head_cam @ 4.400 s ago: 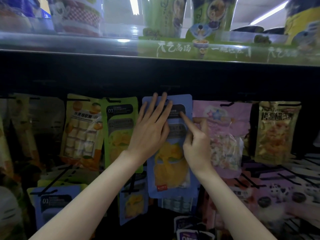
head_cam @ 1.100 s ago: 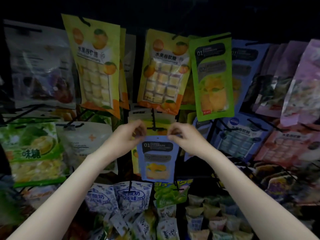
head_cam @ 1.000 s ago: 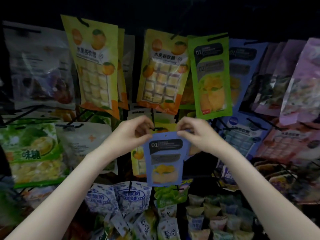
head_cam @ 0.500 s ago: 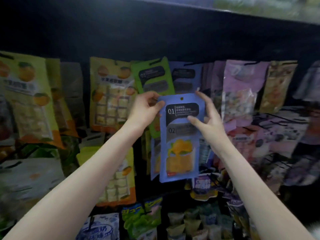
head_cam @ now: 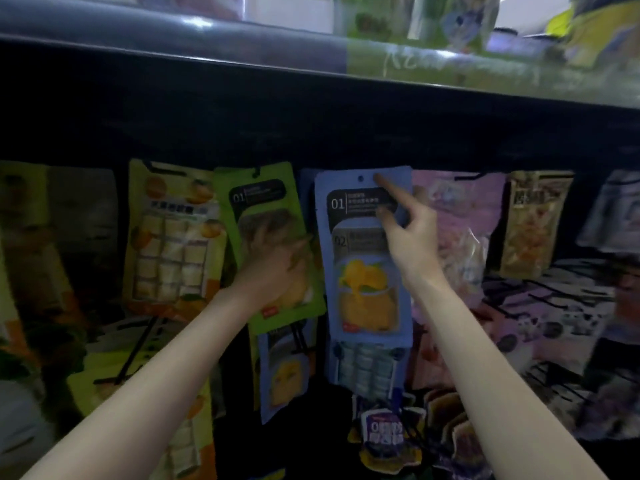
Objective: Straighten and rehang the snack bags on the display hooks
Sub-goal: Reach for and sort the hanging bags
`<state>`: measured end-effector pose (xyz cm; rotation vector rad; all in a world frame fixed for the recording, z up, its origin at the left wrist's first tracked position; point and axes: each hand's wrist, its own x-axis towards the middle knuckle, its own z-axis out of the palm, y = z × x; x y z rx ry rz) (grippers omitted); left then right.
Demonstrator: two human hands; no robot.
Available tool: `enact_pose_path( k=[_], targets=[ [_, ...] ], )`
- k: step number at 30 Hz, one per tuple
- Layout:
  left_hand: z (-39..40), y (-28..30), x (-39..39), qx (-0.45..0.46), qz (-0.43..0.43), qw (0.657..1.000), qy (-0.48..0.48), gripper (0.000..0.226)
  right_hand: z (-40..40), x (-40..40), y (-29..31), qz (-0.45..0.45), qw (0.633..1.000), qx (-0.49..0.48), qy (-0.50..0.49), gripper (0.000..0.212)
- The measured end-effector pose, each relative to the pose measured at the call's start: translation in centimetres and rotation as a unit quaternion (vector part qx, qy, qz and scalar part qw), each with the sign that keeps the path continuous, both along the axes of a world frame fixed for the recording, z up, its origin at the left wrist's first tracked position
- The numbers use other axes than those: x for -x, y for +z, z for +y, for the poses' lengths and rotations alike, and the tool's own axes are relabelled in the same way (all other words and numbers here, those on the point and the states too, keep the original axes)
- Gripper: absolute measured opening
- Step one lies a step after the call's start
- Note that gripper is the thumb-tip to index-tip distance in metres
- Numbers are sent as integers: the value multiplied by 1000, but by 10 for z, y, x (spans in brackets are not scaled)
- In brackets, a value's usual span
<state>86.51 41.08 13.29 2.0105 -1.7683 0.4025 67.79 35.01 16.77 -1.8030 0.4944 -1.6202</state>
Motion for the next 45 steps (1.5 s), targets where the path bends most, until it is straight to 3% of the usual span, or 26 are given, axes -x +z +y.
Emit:
enact_pose_path(
  k=[3,6,11,15,19,24,27,29,32,34,39,41,45],
  targets=[
    [-2,-3,9,-27,-60,997,38,52,0,6,-2,-12,1000,24,2,37],
    [-8,-8,8,-26,-102,993,58,43,-5,10,6,-29,999,14,11,37],
    [-12,-12,10,0,-121,990,68,41,-17,-1,12,44,999,2,-27,40],
    [-12,-17,4,22,-140,988,69,62,-30,-13,11,95,993,11,-63,43],
    [-14,-31,-9,92,-163,982,35,44,-54,-38,11,168,976,51,-130,49],
    [-12,-53,-30,79,-244,964,63,89,-75,-48,-11,242,959,57,-138,57],
    [-11,-64,-38,76,-252,960,91,92,-54,-45,-42,185,971,18,-154,46],
    [-11,-72,-42,72,-246,960,110,97,-33,-40,-72,182,978,29,-102,38],
    [-15,-82,-44,82,-241,961,105,102,-12,-42,-119,321,944,-61,47,36],
    [-16,-87,-42,90,-227,966,90,97,-12,-50,-147,357,914,-158,111,39],
    [1,-103,-42,65,-242,965,83,98,-35,-72,-178,295,911,-242,155,34],
    [9,-108,-45,58,-256,962,80,97,-43,-84,-179,244,894,-329,178,38],
    [17,-111,-51,47,-280,955,87,102,-44,-95,-188,183,880,-401,179,24]
  ],
)
